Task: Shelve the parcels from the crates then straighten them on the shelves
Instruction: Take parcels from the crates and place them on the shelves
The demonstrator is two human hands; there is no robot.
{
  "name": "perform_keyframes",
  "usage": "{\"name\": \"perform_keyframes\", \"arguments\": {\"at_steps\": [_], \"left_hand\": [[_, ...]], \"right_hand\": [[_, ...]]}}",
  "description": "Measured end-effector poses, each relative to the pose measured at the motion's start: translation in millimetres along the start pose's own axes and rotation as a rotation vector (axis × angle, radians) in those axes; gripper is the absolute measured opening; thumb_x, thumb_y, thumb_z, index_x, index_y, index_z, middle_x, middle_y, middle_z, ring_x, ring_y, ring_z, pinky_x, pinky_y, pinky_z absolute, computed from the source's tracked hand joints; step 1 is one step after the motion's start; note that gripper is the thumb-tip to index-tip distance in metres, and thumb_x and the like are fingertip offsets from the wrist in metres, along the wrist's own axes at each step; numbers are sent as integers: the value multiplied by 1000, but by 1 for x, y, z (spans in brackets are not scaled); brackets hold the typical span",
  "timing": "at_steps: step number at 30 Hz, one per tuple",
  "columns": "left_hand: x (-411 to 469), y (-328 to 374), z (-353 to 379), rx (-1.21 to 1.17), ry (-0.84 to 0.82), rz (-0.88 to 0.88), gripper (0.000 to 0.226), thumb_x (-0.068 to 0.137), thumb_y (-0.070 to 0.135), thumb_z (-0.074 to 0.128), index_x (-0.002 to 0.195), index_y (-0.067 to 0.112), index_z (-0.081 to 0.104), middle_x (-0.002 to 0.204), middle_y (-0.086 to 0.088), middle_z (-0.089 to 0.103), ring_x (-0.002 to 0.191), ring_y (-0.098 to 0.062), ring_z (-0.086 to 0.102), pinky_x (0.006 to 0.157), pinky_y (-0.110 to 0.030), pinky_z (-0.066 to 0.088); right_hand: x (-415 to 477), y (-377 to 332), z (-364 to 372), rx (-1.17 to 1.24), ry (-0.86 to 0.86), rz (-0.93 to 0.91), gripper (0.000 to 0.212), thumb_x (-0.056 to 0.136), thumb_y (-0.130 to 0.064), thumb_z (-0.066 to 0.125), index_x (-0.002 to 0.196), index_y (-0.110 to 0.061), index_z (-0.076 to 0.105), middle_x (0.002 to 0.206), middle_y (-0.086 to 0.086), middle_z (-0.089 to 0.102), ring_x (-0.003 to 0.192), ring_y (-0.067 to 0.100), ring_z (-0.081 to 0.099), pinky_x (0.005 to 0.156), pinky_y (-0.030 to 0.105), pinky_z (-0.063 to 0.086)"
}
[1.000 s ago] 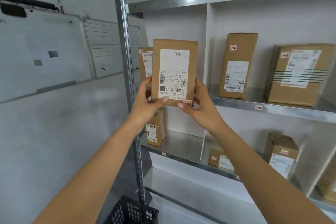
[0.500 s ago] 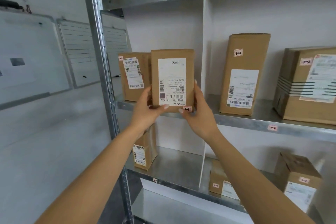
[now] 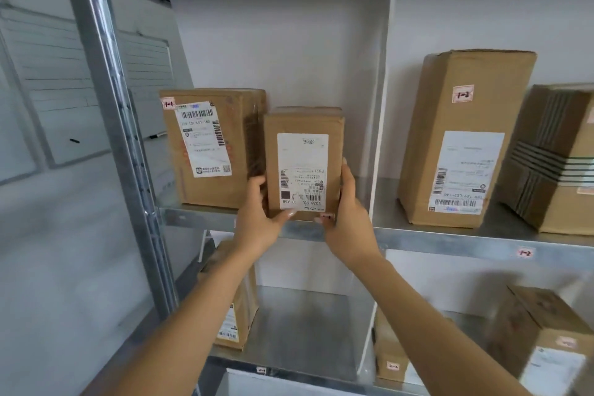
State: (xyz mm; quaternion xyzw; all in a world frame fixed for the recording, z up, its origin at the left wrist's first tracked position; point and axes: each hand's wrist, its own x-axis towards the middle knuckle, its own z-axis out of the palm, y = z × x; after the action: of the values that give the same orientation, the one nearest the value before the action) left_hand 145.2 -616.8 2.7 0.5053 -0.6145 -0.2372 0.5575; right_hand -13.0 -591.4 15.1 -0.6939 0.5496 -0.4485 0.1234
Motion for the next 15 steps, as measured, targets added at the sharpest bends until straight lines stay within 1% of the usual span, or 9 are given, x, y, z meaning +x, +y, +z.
{"name": "perform_keyframes", "arguments": {"at_steps": [2, 4, 6, 9, 11, 13, 15], "left_hand": [[13, -8, 6, 14, -4, 13, 64, 74, 5, 77, 116, 30, 36, 114, 1, 66, 109, -14, 62, 98, -46, 48], [21, -7, 11, 34, -15, 24, 62, 75, 6, 77, 113, 28, 34, 116, -2, 66, 108, -16, 62, 97, -43, 49], [27, -9, 15, 60, -21, 32, 59, 76, 6, 76, 114, 22, 33, 117, -2, 65, 109, -17, 61, 96, -36, 49], [27, -9, 17, 98, -7, 65, 59, 78, 7, 75, 120, 15, 34, 116, -1, 65, 107, -15, 61, 87, -25, 45], [26, -7, 16, 106, -16, 74, 61, 79, 6, 74, 123, 14, 33, 120, -2, 64, 110, -15, 60, 86, -21, 43], [24, -4, 14, 110, -30, 67, 70, 78, 7, 75, 131, 14, 30, 125, -2, 62, 115, -15, 57, 89, -20, 42], [20, 0, 12, 95, -41, 52, 87, 75, 9, 78, 142, 15, 22, 135, -2, 55, 123, -15, 51, 100, -25, 40]], "right_hand": [[11, 3, 4, -5, 21, 38, 100, 85, 0, 65, 153, -29, -3, 127, 3, 61, 106, 25, 63, 84, 37, 52], [19, 5, 3, 0, 29, 71, 98, 84, 1, 64, 153, -28, 1, 122, 4, 64, 100, 26, 65, 79, 30, 46], [24, 6, 3, 1, 24, 100, 97, 84, 1, 65, 153, -28, 2, 122, 5, 65, 100, 26, 65, 79, 29, 45], [27, 6, 3, -10, 20, 106, 97, 84, 0, 66, 152, -28, 2, 124, 5, 63, 100, 24, 64, 83, 32, 49], [27, 6, 4, 3, 23, 102, 99, 84, 0, 67, 152, -29, 1, 124, 5, 63, 93, 20, 63, 83, 33, 49], [27, 5, 4, 24, 19, 103, 101, 85, 0, 68, 152, -28, -2, 122, 5, 64, 87, 15, 59, 83, 31, 49], [21, 2, 2, 64, 26, 101, 103, 85, -2, 69, 153, -25, -4, 126, 5, 62, 91, 15, 61, 81, 24, 47]]}}
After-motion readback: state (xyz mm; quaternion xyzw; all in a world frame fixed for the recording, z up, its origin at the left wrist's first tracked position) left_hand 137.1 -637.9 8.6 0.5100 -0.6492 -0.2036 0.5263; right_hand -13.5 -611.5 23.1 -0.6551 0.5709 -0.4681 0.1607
